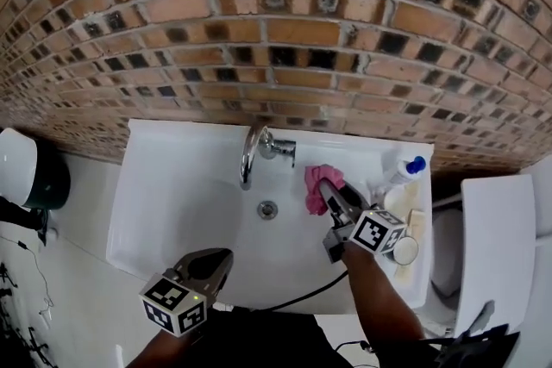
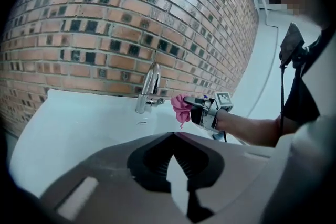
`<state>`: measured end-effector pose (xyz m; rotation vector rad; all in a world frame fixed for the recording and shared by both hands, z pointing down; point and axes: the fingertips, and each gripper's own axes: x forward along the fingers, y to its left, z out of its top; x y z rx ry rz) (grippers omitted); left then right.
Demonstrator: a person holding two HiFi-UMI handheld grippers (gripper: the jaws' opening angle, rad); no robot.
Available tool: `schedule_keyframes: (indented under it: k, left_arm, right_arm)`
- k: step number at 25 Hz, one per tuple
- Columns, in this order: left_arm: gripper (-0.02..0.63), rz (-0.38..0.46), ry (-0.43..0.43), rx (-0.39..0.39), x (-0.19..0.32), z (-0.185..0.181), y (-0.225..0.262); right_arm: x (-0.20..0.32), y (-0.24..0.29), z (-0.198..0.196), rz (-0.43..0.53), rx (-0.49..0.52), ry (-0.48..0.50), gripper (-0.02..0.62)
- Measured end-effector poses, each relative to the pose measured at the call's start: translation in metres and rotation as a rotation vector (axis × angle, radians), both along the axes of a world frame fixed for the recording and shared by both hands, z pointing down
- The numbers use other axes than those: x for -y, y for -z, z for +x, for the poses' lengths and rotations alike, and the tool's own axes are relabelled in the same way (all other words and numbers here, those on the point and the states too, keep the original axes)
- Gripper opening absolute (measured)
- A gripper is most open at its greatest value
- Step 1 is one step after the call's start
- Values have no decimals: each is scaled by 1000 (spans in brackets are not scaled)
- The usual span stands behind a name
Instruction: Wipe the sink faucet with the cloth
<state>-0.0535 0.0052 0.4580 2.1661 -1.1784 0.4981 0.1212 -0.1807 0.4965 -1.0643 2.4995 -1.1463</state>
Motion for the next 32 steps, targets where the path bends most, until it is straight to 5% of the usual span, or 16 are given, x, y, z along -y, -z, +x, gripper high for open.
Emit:
schedule_keyframes:
  k: [5,13,32]
  left_arm:
    - [5,-23,96,15,21,-11,-6]
    - [5,-71,119,27,44,2,-20]
    - [5,-162,138,2,55,20,-50]
  right_arm:
    - [40,-32,-7,-75,53,0,152]
    - [89,-57,-29,-146,97,-16,152]
    - [107,-65,-60,-101,25,71,150]
